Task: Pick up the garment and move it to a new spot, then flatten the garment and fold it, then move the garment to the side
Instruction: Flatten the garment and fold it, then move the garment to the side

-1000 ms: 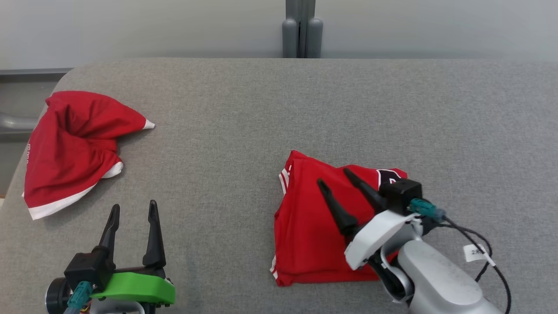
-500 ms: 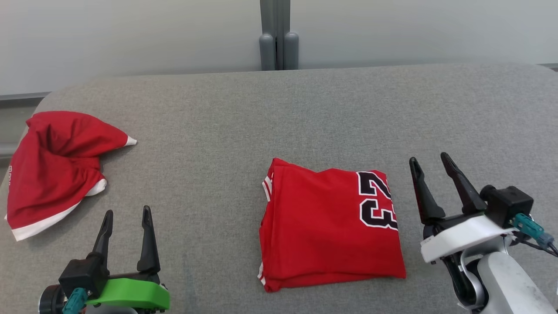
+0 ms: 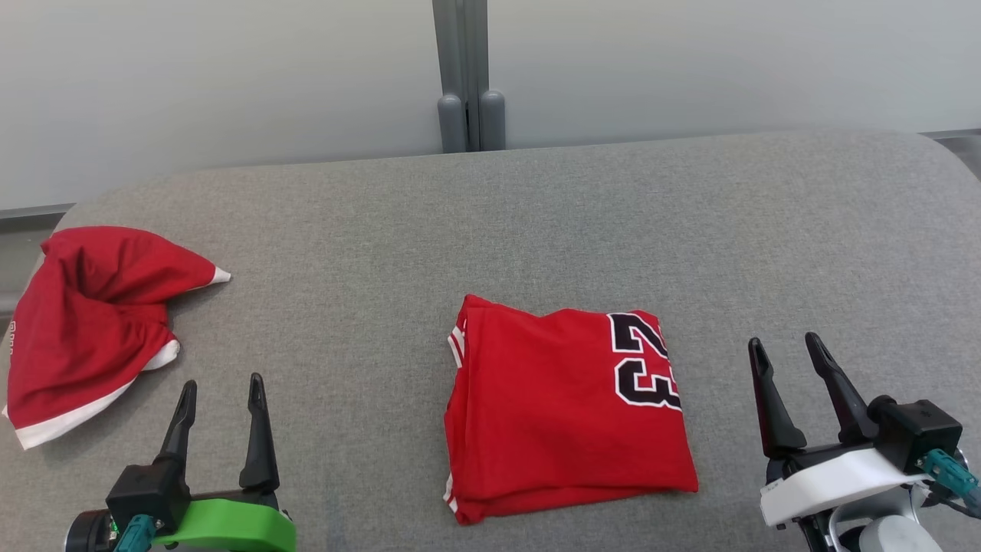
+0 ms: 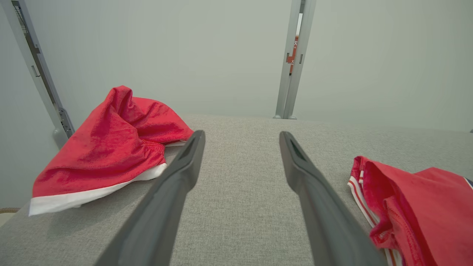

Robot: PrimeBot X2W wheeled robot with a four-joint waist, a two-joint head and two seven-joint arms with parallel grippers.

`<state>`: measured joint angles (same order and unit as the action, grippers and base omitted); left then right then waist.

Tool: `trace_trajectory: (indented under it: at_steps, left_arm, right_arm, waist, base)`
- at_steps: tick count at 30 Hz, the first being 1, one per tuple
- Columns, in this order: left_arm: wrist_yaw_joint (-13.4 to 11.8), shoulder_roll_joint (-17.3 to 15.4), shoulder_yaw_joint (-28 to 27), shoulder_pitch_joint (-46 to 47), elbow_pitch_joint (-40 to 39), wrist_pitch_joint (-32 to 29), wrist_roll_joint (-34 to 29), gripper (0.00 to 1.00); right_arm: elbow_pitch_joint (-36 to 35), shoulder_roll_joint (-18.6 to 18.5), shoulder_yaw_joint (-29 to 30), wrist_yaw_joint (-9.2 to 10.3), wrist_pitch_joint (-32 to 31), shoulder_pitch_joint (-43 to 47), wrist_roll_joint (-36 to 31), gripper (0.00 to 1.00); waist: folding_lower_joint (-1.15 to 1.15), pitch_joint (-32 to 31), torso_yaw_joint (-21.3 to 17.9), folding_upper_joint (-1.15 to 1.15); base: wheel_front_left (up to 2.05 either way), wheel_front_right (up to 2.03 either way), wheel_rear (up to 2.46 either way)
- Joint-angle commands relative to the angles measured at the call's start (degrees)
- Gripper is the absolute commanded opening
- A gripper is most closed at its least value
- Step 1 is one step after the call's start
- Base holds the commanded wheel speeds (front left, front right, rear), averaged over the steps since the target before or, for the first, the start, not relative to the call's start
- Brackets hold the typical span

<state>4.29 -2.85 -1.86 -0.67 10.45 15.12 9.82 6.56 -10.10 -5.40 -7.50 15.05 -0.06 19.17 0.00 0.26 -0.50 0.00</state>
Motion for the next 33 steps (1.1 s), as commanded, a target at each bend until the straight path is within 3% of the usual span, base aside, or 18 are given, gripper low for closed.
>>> trace_trajectory:
  at_steps: [1,33]
  left_arm:
    - [-0.10,-0.10,-0.08,-0.92,-0.11,0.00,-0.56,1.00]
    - [-0.48,-0.09,0.09,-2.35,0.48,0.00,-2.59,1.00]
  right_arm:
    - [-0.28,0.20,0.40,0.03,0.16,1.08,-0.91,1.00]
    - [2.74,1.84,1.38,0.03,0.17,2.44,-3.74,1.00]
  waist:
    - [0.00,-0.13,0.02,0.00]
    - [0.00,-1.51,1.77,0.00]
  base:
    - [0.00,0.00,0.00]
    - [0.00,0.00,0.00]
